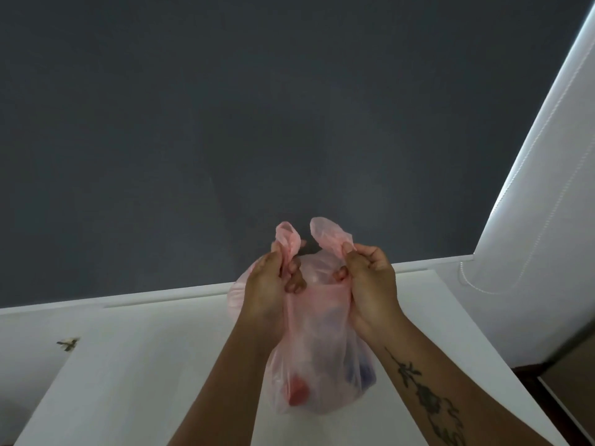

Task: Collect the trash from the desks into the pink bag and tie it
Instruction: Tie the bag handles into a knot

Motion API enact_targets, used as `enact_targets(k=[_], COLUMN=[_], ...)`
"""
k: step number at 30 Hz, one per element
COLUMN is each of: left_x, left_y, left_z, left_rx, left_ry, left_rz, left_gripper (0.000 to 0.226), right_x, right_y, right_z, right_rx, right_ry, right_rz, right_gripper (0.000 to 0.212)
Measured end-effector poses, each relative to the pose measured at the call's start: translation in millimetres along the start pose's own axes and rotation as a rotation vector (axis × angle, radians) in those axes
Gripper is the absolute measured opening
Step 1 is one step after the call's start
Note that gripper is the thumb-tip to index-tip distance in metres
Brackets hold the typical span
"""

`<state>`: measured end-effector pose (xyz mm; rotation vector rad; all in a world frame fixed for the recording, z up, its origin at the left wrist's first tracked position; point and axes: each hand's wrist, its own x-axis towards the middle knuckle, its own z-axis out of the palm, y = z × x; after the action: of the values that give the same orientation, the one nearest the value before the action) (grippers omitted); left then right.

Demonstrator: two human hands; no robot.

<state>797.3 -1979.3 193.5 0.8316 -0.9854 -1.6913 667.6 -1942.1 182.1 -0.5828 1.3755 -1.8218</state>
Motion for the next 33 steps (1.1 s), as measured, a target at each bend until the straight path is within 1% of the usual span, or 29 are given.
enact_targets(k=[3,5,8,10,11,12,13,15,17,18,21,24,26,28,30,31,33], left_x=[0,0,-3,-1,2,4,6,7,6,5,5,7,8,8,8,8,7], left_y=[3,4,4,0,-2,-4,-4,-4,-2,0,2,4,5,5,6,5,3], left_z=[-1,-3,0,0,-1,-3,-4,-4,-2,1,6,9,9,10,12,13,14], left_rx=[-0.139,-0.148,-0.05,0.038,0.056,0.072,0.095,0.162,0.188,0.176,0.152,0.217,0.291,0.28,0.212,0.198,0.218], left_ry=[-0.077,-0.119,-0.108,-0.083,-0.071,-0.065,-0.08,-0.148,-0.183,-0.181,-0.103,-0.109,-0.095,-0.036,0.019,0.034,0.039], left_rz=[-0.055,-0.072,-0.031,0.027,0.038,0.029,0.016,0.029,0.026,0.019,0.013,0.01,-0.001,0.001,0.011,0.023,0.051], left_gripper=[0.021,0.022,0.029,0.024,0.026,0.033,0.036,0.024,0.027,0.029,0.026,0.031,0.034,0.03,0.022,0.019,0.017], right_x=[0,1,-1,-4,-5,-6,-6,-6,-5,-5,-5,-4,-4,-8,-12,-11,-8], right_y=[0,0,2,2,2,2,1,-1,-3,-5,-5,-4,-4,-7,-11,-12,-10], right_z=[0,1,4,7,7,8,7,6,5,5,5,4,2,0,0,0,1], right_rx=[-0.009,-0.055,-0.101,-0.114,-0.129,-0.145,-0.16,-0.227,-0.32,-0.364,-0.483,-0.556,-0.553,-0.456,-0.337,-0.332,-0.41], right_ry=[0.048,0.053,0.041,0.02,0.005,-0.013,-0.035,-0.092,-0.149,-0.166,-0.188,-0.185,-0.201,-0.273,-0.347,-0.358,-0.326], right_rz=[-0.021,-0.045,-0.089,-0.102,-0.108,-0.117,-0.127,-0.136,-0.143,-0.157,-0.228,-0.262,-0.261,-0.229,-0.171,-0.168,-0.227], right_gripper=[0.009,0.009,0.005,0.004,0.004,0.004,0.005,0.007,0.007,0.008,0.011,0.015,0.014,0.015,0.034,0.037,0.025])
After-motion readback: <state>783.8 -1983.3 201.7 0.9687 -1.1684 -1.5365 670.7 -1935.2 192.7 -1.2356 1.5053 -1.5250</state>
